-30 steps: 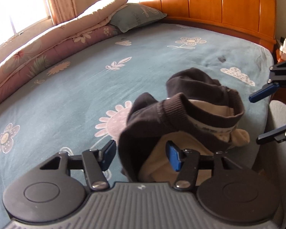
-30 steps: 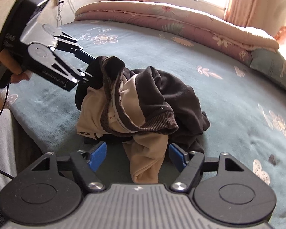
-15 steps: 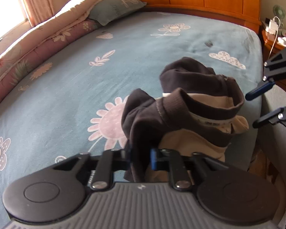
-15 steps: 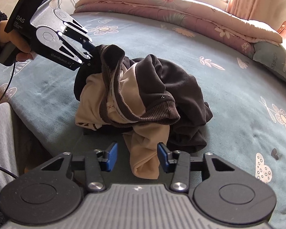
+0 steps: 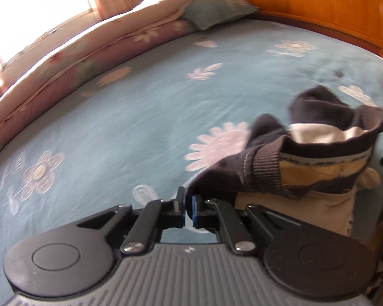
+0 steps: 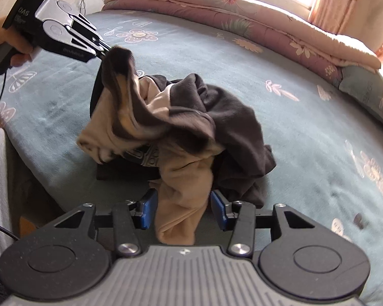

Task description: Fold clothes

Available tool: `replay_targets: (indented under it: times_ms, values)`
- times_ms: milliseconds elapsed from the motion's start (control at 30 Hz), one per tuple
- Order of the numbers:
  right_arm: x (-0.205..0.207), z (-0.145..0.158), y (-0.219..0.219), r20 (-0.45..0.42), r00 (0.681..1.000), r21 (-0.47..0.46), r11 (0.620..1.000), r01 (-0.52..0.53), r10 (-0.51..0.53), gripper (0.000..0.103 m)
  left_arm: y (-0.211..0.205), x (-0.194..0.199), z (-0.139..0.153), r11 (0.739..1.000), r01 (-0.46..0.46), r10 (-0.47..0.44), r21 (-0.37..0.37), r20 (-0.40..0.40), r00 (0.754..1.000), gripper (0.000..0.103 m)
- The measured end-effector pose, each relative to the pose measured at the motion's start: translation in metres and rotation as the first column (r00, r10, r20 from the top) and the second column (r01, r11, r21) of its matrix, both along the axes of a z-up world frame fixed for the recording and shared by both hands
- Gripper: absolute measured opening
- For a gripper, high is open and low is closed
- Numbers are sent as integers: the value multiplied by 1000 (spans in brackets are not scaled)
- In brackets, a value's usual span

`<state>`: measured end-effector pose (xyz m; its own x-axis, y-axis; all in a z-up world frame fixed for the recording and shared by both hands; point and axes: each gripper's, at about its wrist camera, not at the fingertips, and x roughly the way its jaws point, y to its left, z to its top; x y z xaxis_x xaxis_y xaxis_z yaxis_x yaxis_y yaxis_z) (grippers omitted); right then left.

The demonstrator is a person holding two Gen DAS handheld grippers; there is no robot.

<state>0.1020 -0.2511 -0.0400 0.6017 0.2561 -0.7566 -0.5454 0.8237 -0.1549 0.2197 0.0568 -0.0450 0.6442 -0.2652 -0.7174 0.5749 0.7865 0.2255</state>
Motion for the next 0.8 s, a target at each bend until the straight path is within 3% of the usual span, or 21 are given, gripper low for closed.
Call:
replay_targets:
  times_ms: [300, 567, 667, 800]
  values:
    - [25, 17, 1, 112, 992, -93, 995, -40, 50, 52, 15, 13, -8, 999, -20, 18, -50, -45, 999, 3]
    - [50, 4, 26, 204, 962, -265, 956, -126, 183, 49, 16, 12, -10, 997, 3, -8, -82, -62, 998, 10]
    - [56, 1, 36, 204, 954, -269, 949, -161, 220, 42, 15, 12, -13, 996, 19, -24, -82, -68, 997, 11]
    - [66, -10, 45, 181, 954, -316, 933, -174, 239, 9, 13, 13, -16, 996, 37, -43, -84, -66, 997, 15]
